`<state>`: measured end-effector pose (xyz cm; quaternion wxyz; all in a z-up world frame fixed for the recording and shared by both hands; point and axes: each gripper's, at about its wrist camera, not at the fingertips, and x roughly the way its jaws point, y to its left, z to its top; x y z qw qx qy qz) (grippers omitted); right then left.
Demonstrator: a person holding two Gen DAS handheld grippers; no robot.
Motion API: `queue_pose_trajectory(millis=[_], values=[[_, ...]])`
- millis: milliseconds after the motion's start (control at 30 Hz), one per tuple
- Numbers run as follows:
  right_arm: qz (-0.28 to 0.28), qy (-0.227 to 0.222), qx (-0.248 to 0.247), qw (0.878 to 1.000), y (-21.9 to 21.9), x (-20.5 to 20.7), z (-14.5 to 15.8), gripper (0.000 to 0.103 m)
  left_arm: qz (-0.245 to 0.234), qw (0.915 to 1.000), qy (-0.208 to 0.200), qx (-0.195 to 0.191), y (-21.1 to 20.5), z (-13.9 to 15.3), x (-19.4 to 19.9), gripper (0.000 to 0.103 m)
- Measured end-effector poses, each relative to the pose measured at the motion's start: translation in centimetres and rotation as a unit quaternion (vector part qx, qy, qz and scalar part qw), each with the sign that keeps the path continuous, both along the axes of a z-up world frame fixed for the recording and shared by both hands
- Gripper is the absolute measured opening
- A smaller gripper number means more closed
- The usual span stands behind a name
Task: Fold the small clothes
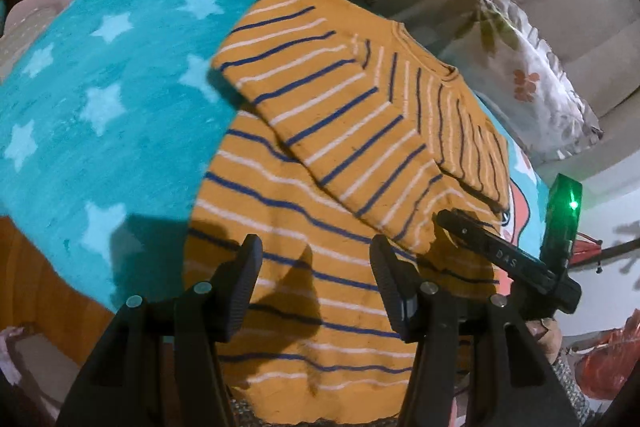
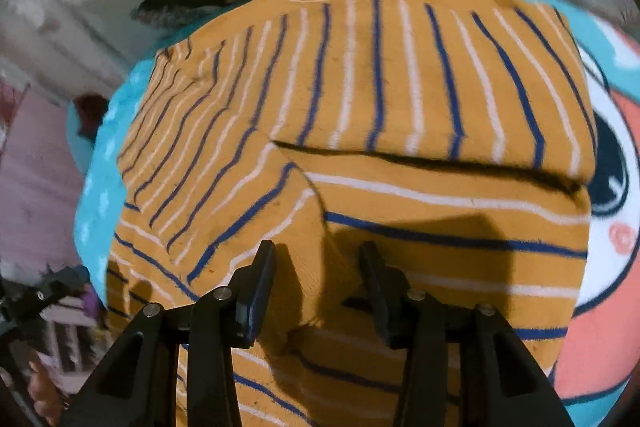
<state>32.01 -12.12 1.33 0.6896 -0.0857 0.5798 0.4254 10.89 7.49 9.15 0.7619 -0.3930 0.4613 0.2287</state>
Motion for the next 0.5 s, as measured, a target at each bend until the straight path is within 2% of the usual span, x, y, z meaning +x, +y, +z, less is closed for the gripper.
queue_pose_trajectory(millis=[67,133,233,300,400,500], values=[[0.017,-0.003,-0.002,1.000,0.5,-0.8,0.2,0.034,0.003,1.0000,0.000,0.001,0.0,-0.2,-0.1,0.055],[0.028,-0.015,-0.013,0.999,0.9,-1.1,0.2,0.006,0.001,1.0000,-0.001,0.000,0.0,-0.2,0.1,0.055],[0.022,-0.016,0.000,1.000,0.6,-0.8,1.1,0.005,-0.006,1.0000,-0.003,0.002,-0.5,-0.1,0.9,0.055],[0.014,-0.029,0.016,0.999,0.3,-0.2,2.9,0.005,-0.012,0.9999,-0.002,0.008,-0.9,0.0,1.3,0.055],[-0.014,-0.063,0.056,0.996,-0.9,2.4,7.1,0.005,-0.019,0.9997,-0.004,0.012,-1.4,0.2,1.5,0.055],[-0.054,-0.084,0.064,0.993,-2.4,5.5,9.1,0.005,-0.022,0.9997,-0.003,0.009,-1.7,0.0,1.7,0.055]])
